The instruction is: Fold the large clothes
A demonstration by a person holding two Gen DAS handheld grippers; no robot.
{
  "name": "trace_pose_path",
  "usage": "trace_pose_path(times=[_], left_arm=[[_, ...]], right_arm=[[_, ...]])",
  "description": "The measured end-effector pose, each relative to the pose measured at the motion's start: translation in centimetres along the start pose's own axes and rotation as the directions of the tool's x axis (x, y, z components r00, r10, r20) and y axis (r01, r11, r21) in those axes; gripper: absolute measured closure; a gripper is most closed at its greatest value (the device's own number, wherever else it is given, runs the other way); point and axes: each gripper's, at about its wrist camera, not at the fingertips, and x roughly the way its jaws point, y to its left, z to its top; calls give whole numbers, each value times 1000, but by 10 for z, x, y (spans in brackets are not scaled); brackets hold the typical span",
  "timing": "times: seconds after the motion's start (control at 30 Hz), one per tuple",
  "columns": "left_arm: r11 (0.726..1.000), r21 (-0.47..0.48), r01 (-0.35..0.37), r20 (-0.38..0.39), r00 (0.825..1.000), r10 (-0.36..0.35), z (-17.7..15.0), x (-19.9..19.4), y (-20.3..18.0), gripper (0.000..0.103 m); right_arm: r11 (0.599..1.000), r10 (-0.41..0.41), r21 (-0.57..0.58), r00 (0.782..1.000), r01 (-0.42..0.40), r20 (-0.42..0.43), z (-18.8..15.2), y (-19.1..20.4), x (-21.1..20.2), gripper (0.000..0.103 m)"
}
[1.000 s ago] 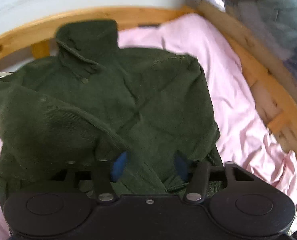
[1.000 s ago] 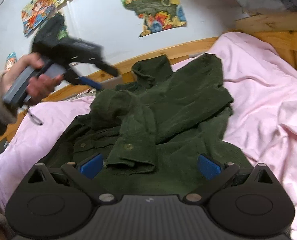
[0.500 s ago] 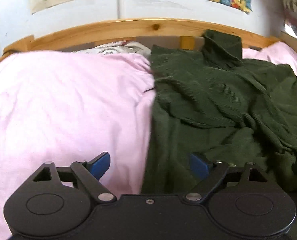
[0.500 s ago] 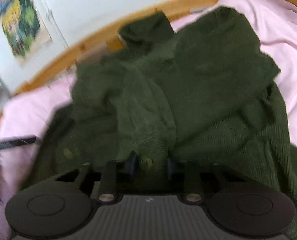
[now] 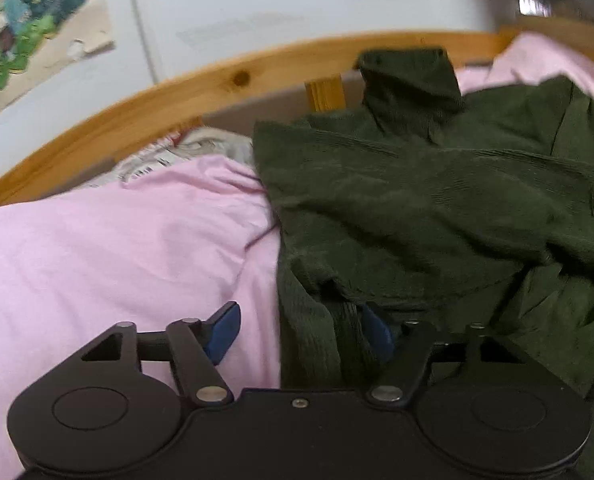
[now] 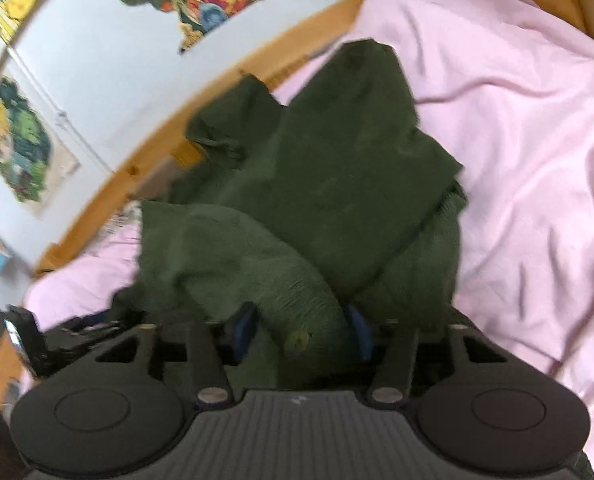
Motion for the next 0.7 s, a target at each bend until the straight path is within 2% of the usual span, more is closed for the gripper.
trace_pose_path(times=[0.07, 0.1, 0.17, 0.2, 0.23, 0.27, 0.33, 0.37, 0.4, 0.47, 0.5, 0.53, 0.57, 0.6, 0.63, 0.7], left_arm=[[1000, 28, 1, -7, 1000, -1, -2, 8, -3, 38], [998, 56, 0, -4, 1000, 0, -3, 11, -5, 42], [997, 76, -13, 7, 1000, 12, -5, 14, -7, 66], [999, 47, -4, 4, 1000, 4, -6, 16, -4, 90], [999, -22, 41, 6, 999, -41, -6, 16, 4, 94], [994, -91, 66, 22, 998, -64, -5, 14, 12, 95], [968, -225, 113, 53, 993, -104, -6, 6, 31, 98], [945, -299, 132, 75, 991, -115, -7, -1, 43, 98], [922, -362, 138, 85, 990, -115, -8, -6, 54, 100], [869, -478, 126, 80, 992, -100, -13, -8, 78, 100], [837, -526, 152, 67, 988, -137, -16, -2, 89, 100], [821, -547, 162, 53, 986, -159, -19, 4, 94, 100], [825, -542, 156, 39, 986, -160, -21, 9, 92, 100], [842, -520, 142, 30, 989, -148, -22, 11, 86, 100], [860, -494, 130, 27, 991, -135, -21, 10, 80, 100], [881, -458, 120, 25, 992, -122, -17, 8, 75, 99]], right_arm=[[1000, -26, -7, 1000, 26, 2, -7, -1, 4, 45], [999, -45, -26, 999, 45, 0, -9, 0, 7, 58], [998, -46, -53, 999, 46, 0, -9, 8, 7, 66], [999, -22, -50, 1000, 23, 7, -7, 9, 3, 70], [999, 22, -26, 1000, -21, 15, -3, 12, 0, 71], [995, 101, 18, 994, -102, 31, 1, 12, -8, 72], [975, 205, 78, 977, -210, 67, 7, 12, -16, 73], [969, 222, 90, 972, -228, 78, 9, 12, -18, 73], [973, 210, 86, 975, -215, 68, 11, 11, -16, 72], [989, 130, 64, 991, -131, 13, 10, 3, -1, 72], [996, 68, 62, 997, -66, -23, 8, -4, 10, 71], [999, -7, 47, 999, 9, -42, 5, -10, 16, 70], [998, -61, 18, 997, 62, -47, 3, -14, 20, 66], [996, -90, -9, 995, 90, -39, 0, -14, 19, 58], [994, -105, -35, 994, 104, -19, -3, -11, 14, 53], [986, -135, -98, 991, 136, 21, -6, 2, 5, 38]])
